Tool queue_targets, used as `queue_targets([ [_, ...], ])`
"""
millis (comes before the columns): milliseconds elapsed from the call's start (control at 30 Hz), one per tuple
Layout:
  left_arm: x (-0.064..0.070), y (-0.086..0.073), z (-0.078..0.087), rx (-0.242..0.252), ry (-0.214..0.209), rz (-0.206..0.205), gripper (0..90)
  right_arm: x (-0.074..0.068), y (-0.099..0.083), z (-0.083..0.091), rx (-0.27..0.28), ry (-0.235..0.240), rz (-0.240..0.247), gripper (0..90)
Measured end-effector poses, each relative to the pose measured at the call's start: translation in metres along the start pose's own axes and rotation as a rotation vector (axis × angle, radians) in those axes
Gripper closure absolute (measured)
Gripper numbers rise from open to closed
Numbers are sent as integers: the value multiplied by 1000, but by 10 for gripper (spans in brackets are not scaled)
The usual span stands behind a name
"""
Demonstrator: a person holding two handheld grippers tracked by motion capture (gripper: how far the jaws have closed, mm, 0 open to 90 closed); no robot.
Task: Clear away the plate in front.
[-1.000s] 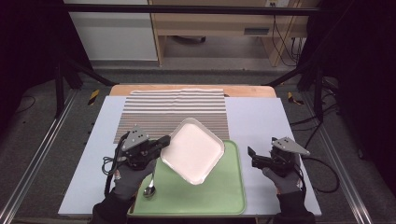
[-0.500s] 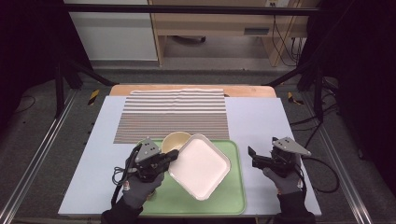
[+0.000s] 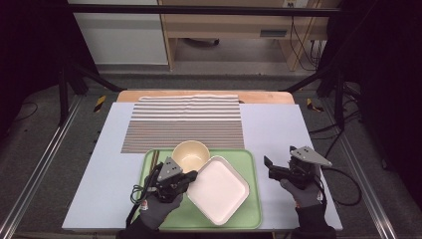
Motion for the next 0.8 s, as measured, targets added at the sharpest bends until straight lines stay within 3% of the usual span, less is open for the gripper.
queue_targets([
  [800, 3, -22, -29, -89, -20, -11, 879, -1, -2, -2, -9, 0, 7, 53],
])
Point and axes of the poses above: each handheld gripper's, and its own axes: z roughly backward along the jaws, y roughly out of its top, x roughly to its right, the point moved 5 cm from there along -z, roughly forward along the jaws, and after that the axes turned 14 degrees about -z, right-handed, at the moved point
